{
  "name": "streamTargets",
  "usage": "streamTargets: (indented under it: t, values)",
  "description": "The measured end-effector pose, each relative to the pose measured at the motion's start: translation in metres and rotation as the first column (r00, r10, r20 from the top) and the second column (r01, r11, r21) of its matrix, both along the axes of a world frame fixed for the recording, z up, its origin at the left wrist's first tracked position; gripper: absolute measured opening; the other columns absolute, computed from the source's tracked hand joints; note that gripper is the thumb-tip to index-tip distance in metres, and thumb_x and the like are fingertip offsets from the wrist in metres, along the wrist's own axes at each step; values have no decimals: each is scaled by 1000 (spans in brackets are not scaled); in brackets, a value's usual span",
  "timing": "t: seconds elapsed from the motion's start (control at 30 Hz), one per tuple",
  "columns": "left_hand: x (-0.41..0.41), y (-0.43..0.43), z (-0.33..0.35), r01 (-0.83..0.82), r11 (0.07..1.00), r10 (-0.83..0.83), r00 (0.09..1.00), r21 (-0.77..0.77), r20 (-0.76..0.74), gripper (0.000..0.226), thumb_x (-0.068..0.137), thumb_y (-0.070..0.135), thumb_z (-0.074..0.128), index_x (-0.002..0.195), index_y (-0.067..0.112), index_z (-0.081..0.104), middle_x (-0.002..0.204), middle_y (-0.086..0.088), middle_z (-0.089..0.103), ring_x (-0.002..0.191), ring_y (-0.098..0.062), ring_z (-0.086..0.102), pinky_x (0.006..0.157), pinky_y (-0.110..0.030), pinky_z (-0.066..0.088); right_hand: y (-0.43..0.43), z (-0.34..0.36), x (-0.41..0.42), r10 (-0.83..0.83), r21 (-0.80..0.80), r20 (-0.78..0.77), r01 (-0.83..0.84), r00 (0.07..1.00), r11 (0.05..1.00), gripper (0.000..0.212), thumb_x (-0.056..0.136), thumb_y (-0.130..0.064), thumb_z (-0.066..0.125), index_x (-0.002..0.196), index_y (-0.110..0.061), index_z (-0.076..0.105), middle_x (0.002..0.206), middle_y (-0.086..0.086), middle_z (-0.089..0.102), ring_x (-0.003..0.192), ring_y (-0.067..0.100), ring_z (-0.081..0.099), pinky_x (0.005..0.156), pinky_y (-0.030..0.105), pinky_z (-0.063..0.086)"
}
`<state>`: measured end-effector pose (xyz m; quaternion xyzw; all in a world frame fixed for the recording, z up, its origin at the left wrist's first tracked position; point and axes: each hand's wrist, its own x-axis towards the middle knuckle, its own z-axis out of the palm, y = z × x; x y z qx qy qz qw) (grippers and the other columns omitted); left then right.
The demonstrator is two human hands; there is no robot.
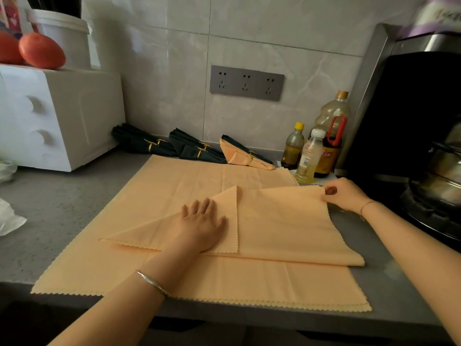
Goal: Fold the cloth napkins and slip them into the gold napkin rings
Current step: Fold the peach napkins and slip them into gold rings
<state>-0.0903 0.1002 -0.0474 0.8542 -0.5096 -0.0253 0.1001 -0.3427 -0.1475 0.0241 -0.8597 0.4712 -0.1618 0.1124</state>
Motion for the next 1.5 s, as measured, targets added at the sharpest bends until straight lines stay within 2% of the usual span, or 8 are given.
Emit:
streamTargets:
  t: [0.13,0.47,0.73,0.97,1.07,1.23,1.37,1.5]
  values:
    - [-2,0,3,49,998,-48,999,25,-18,55,100,51,17,152,34,9,161,1,3,147,-24,2,118,-47,-2,51,7,1,156,-97,256,-135,954,986,3,84,-15,70,85,-18,69,90,-4,66,91,13,60,82,25,40]
    - [-3,0,8,209,976,-208,978,58,-23,49,103,40,10,152,34,11,160,5,7,148,-19,3,118,-44,-1,184,-36,19,499,-314,9,-471,867,824,11,85,-27,68,93,-25,74,93,-12,72,86,6,64,78,24,49]
    - [-13,-1,11,227,972,-221,971,55,-91,52,103,43,13,153,29,8,161,4,4,148,-20,0,118,-45,-4,201,-61,29,540,-392,-16,-502,842,771,15,87,-33,60,88,-27,74,86,-16,71,76,2,64,66,24,55]
    - [-23,-5,8,269,959,-264,962,88,-73,53,100,51,14,151,40,3,161,6,-1,147,-25,-5,117,-49,-5,212,-64,31,501,-374,6,-463,865,804,24,88,-34,51,94,-29,74,96,-17,71,84,1,65,71,20,54]
    - [-25,-7,6,267,958,-264,964,103,-37,55,100,53,14,151,39,2,161,6,-2,147,-25,-5,117,-50,-4,212,-55,33,456,-255,8,-439,890,862,28,94,-39,47,101,-28,72,102,-15,70,91,2,63,80,24,52]
    - [-22,-8,4,266,956,-265,964,122,-24,57,100,53,13,152,35,-1,161,6,-4,147,-25,-5,117,-50,-3,176,-35,73,286,-191,270,-240,919,952,31,98,-29,42,118,-24,65,117,-6,67,106,13,61,90,30,49]
    - [-22,-7,4,261,957,-261,965,125,-13,58,100,52,13,153,32,-1,161,6,-3,148,-25,-5,117,-49,-2,140,-31,123,228,-23,97,-227,969,974,42,100,-16,31,141,-17,41,145,2,44,132,19,40,109,30,31]
    - [-24,-8,4,257,959,-260,966,121,8,58,100,51,14,153,31,-1,161,7,-3,148,-24,-4,117,-49,0,129,-43,137,297,48,-124,-294,947,955,48,101,-15,23,149,-17,22,156,-2,22,142,15,22,115,30,15]
